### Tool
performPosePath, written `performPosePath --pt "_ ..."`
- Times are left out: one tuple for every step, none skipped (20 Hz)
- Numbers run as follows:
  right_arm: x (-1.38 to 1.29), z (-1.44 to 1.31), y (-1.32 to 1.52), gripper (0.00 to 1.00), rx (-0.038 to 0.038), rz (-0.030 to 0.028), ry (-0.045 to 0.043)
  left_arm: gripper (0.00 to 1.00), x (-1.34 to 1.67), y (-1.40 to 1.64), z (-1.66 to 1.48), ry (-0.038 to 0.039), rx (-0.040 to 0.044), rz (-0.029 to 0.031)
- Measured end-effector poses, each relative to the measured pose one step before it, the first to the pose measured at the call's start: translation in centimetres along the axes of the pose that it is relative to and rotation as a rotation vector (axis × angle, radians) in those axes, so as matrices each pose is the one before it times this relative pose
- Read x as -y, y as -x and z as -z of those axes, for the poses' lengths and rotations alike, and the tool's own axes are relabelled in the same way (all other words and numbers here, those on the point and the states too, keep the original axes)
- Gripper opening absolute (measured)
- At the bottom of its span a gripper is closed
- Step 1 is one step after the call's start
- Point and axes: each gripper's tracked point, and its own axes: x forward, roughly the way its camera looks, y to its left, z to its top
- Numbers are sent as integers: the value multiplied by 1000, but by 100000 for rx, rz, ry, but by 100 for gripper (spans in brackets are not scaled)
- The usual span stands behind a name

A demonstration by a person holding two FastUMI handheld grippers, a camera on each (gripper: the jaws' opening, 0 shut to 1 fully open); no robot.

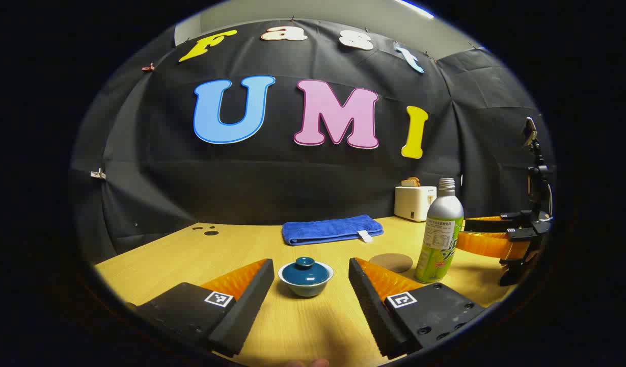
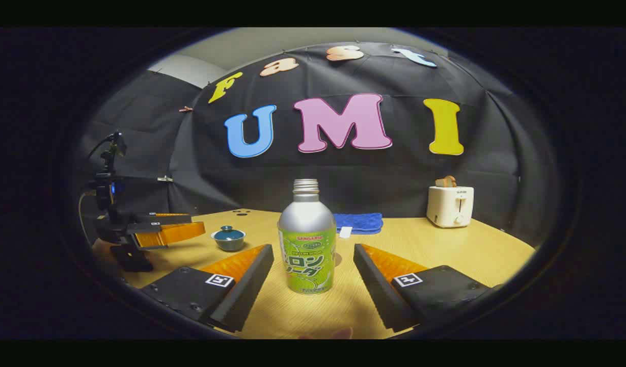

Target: Open the teacup lid with one hand, grasp the water bottle and pour water into the teacup with the other hand; after pouring, place the water bottle on the coaster and then close the teacup lid.

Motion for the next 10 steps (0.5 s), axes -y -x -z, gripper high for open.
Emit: performPosePath --pt "26 2 37 98 -19 18 -22 94 -55 -63 -40 37 5 -378" --pt "58 161 7 98 20 11 3 94 -11 -76 94 -21 -63 -563" --pt "8 85 41 98 4 17 1 95 -34 -41 -63 -7 7 -515" --pt "33 14 -11 98 3 -1 1 94 3 -43 82 -18 22 -276" --pt "-71 -13 -36 98 -4 27 5 95 -11 -29 -50 3 28 -213" --pt "2 -31 9 98 52 -3 23 95 -49 -39 86 12 -31 -226" --pt "45 52 -63 98 -31 18 0 95 -24 -45 -61 13 -26 -248" --pt "-60 -31 -9 98 12 25 30 95 -11 2 88 15 -13 -193" --pt "-15 37 -42 98 24 22 -15 95 8 2 -59 -3 -25 -121" --pt "38 0 22 98 11 20 4 95 -35 -8 61 11 49 -10"
